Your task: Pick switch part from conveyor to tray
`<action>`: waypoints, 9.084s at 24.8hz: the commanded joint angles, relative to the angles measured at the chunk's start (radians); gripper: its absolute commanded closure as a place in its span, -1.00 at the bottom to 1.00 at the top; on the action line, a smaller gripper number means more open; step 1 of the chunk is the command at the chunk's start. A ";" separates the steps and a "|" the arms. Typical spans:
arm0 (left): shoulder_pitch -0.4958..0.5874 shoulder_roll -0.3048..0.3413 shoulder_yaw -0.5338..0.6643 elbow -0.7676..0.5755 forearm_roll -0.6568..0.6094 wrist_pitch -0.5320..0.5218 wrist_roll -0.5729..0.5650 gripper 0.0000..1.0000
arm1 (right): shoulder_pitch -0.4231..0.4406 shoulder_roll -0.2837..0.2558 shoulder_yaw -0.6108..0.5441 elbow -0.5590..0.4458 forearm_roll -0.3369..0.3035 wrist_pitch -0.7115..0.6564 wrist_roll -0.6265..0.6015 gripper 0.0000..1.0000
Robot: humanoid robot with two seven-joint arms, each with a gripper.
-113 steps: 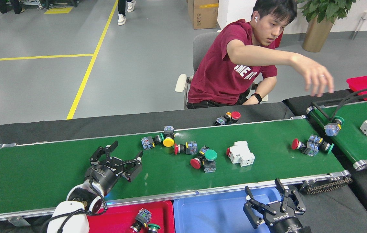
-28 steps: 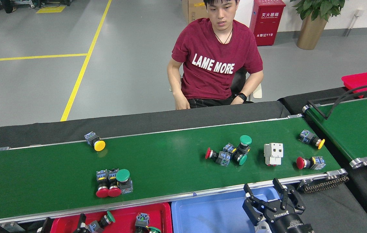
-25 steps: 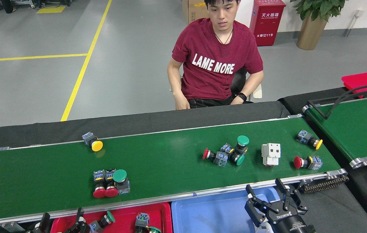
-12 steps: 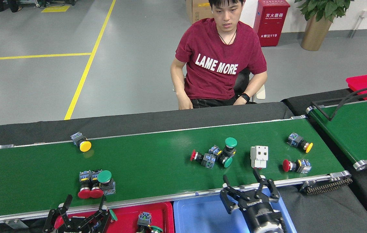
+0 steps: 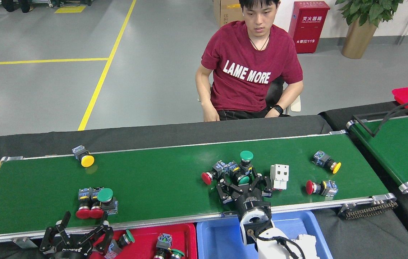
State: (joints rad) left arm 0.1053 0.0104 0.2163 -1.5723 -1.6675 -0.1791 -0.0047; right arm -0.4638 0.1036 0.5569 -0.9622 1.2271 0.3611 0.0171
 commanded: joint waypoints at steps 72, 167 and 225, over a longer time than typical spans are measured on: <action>-0.036 0.204 0.334 0.227 0.164 -0.249 0.055 -1.00 | 0.099 -0.054 0.084 -0.170 -0.031 -0.056 -0.029 -0.61; -0.205 0.519 -0.160 0.453 0.250 -0.550 0.407 0.91 | 0.669 -0.341 -0.491 -0.791 -0.161 -0.452 -0.100 -0.94; -0.136 0.160 0.179 0.187 0.091 -0.039 -0.127 -0.99 | 0.671 -0.338 -0.489 -0.764 -0.159 -0.453 -0.105 -0.97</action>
State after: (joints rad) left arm -0.0123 0.1535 0.3904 -1.3915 -1.5743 -0.2345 -0.1343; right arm 0.2164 -0.2273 0.0722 -1.7163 1.0659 -0.0893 -0.0816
